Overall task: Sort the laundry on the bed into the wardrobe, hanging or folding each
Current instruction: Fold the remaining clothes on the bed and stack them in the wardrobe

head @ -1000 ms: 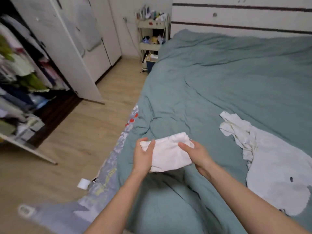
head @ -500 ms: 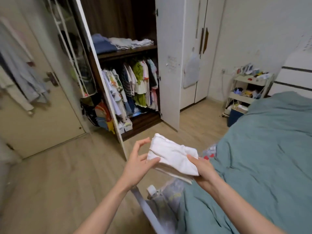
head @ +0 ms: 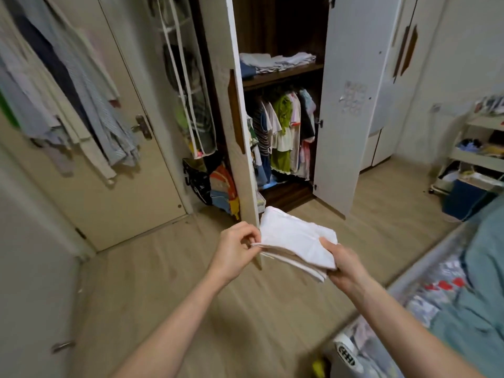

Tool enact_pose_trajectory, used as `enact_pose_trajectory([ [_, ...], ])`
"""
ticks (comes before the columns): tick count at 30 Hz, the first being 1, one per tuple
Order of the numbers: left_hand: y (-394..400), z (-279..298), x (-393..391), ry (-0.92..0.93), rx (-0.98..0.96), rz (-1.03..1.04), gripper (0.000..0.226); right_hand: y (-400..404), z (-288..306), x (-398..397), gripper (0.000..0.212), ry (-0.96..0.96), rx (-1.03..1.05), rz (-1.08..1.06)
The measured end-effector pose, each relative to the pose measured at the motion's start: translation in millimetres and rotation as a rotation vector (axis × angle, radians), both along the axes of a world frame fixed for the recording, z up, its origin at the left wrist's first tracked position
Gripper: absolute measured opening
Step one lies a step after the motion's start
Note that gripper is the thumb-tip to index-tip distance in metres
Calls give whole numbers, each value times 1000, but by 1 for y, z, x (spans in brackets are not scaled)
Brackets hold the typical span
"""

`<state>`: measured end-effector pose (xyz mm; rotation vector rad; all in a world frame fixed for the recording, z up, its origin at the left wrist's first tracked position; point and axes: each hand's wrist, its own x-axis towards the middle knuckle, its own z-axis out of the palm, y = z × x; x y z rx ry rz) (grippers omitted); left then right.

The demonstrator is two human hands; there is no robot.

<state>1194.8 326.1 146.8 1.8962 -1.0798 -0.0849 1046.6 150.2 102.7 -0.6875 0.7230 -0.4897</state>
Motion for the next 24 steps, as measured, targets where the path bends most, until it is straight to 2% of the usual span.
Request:
enact_pose_trajectory([
  [3, -25, -1, 47, -57, 50, 14, 29, -19, 4, 36, 26, 0, -42, -116],
  [5, -53, 0, 62, 40, 56, 46, 34, -35, 6, 57, 29, -37, -57, -186],
  [6, -71, 0, 71, 153, 61, 36, 33, -48, 7, 69, 30, -63, -61, -232],
  [8, -109, 3, 87, 575, 25, 11, 21, -80, 12, 91, 29, -118, -80, -291],
  [9, -129, 4, 97, 835, -19, -15, 27, -98, 13, 101, 28, -137, -99, -293],
  [10, -149, 6, 106, 1043, -62, -29, 45, -116, 13, 112, 28, -144, -117, -292],
  [12, -189, 11, 121, 1201, -48, -14, 76, -148, 14, 133, 29, -144, -145, -278],
  [13, -211, 14, 128, 1221, -24, 10, 71, -163, 15, 145, 29, -150, -146, -272],
  [15, -255, 18, 142, 1242, 19, 65, 48, -191, 16, 166, 29, -171, -149, -230],
  [16, -278, 20, 151, 1219, 53, 101, 53, -207, 17, 174, 29, -171, -162, -189],
  [18, -320, 24, 174, 1100, 168, 119, 90, -241, 23, 186, 31, -138, -226, -92],
  [19, -339, 24, 187, 1020, 226, 127, 98, -259, 28, 190, 32, -119, -263, -51],
  [21, -374, 22, 208, 928, 310, 104, 82, -297, 34, 197, 32, -81, -314, -12],
  [24, -435, 15, 229, 1126, 239, -115, 52, -356, 47, 209, 29, -51, -355, 25],
])
